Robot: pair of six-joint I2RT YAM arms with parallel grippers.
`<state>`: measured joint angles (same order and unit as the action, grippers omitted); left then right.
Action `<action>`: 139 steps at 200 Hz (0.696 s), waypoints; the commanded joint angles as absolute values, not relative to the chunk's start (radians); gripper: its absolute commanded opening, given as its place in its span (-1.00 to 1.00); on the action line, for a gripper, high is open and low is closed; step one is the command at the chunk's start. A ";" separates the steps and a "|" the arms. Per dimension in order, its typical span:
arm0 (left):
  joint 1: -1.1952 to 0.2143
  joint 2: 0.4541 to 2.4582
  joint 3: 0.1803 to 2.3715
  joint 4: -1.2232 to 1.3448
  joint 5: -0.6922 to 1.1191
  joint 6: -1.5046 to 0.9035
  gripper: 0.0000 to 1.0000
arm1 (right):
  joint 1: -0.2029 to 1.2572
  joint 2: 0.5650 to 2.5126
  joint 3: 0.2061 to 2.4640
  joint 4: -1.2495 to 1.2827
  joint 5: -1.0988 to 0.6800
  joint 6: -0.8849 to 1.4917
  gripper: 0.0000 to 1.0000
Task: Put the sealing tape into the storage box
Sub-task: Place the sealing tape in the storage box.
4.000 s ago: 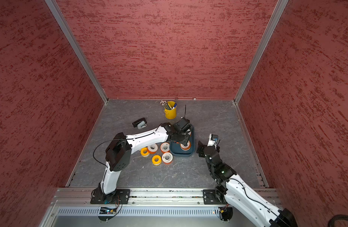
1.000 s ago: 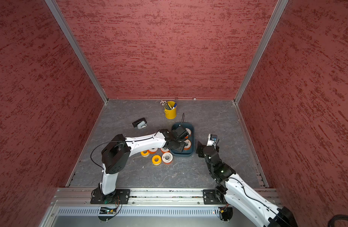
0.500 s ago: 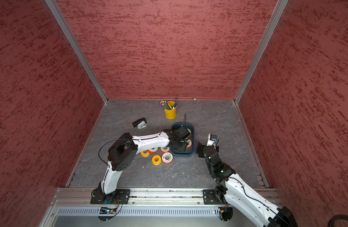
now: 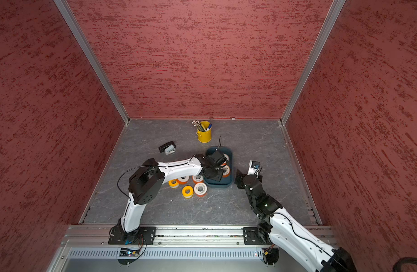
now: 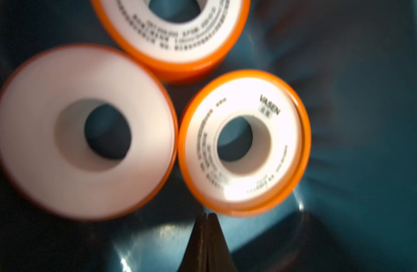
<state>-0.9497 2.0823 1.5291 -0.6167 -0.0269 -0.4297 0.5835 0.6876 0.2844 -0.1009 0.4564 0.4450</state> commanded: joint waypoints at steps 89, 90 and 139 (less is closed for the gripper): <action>-0.864 1.520 1.294 -0.745 -0.204 -0.408 -0.72 | 0.587 0.692 0.281 -0.077 0.449 0.436 0.67; -0.861 1.514 1.292 -0.747 -0.207 -0.408 -0.72 | 0.586 0.692 0.281 -0.077 0.449 0.436 0.67; -0.724 1.198 1.126 -0.858 -0.246 -0.407 -0.58 | 0.586 0.712 0.287 -0.069 0.446 0.433 0.67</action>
